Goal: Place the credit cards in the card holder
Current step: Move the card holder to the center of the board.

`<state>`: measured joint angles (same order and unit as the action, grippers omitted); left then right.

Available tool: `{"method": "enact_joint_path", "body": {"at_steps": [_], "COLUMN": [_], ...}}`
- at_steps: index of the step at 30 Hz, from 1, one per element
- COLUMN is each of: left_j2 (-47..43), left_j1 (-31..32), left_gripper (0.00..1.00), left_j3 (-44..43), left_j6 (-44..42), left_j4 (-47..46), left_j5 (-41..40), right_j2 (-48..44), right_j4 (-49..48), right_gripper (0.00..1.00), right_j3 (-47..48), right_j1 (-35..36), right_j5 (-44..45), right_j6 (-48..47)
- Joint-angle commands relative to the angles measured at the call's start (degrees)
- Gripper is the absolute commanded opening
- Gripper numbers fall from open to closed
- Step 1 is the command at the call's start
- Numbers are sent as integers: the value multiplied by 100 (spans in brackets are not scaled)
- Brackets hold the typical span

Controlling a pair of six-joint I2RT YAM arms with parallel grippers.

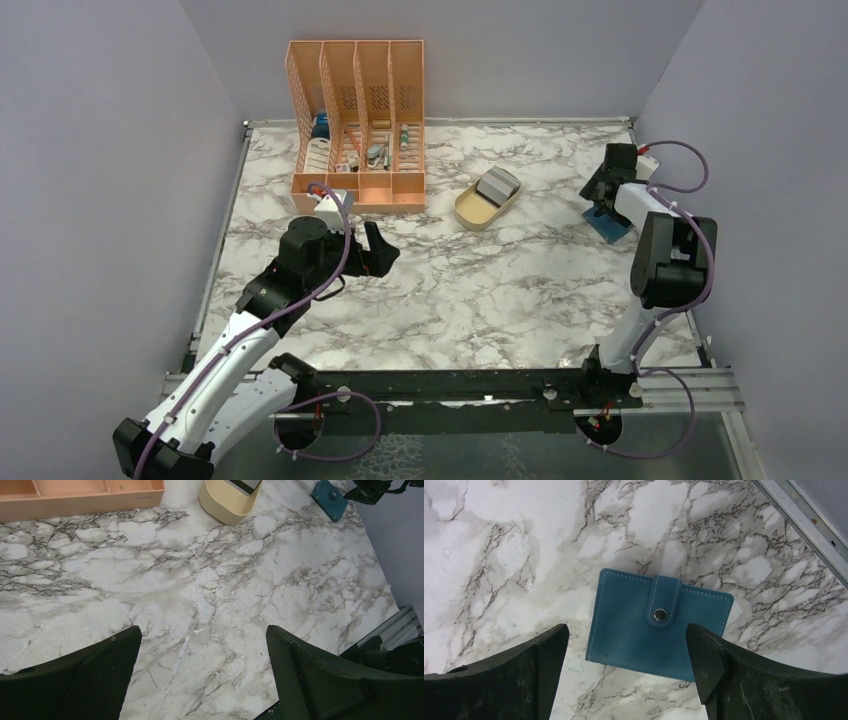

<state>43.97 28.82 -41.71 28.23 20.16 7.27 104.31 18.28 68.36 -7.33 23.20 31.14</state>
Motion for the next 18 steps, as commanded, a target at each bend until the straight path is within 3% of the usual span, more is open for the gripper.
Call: {"method": "enact_joint_path", "body": {"at_steps": [1,18], "left_j2": [-57,-16], "left_j1": [-18,-15], "left_gripper": [99,99], "left_j3": [67,76], "left_j6": [47,-25], "left_j4": [-31,-30], "left_j5": [-122,-116], "right_j2": [189,1200], "right_j4": [4,-127], "right_gripper": [90,93], "right_j3": [380,1159], "right_j1": [-22,-286], "right_j5": [-85,-217], "right_j6": [-99,-1049]}}
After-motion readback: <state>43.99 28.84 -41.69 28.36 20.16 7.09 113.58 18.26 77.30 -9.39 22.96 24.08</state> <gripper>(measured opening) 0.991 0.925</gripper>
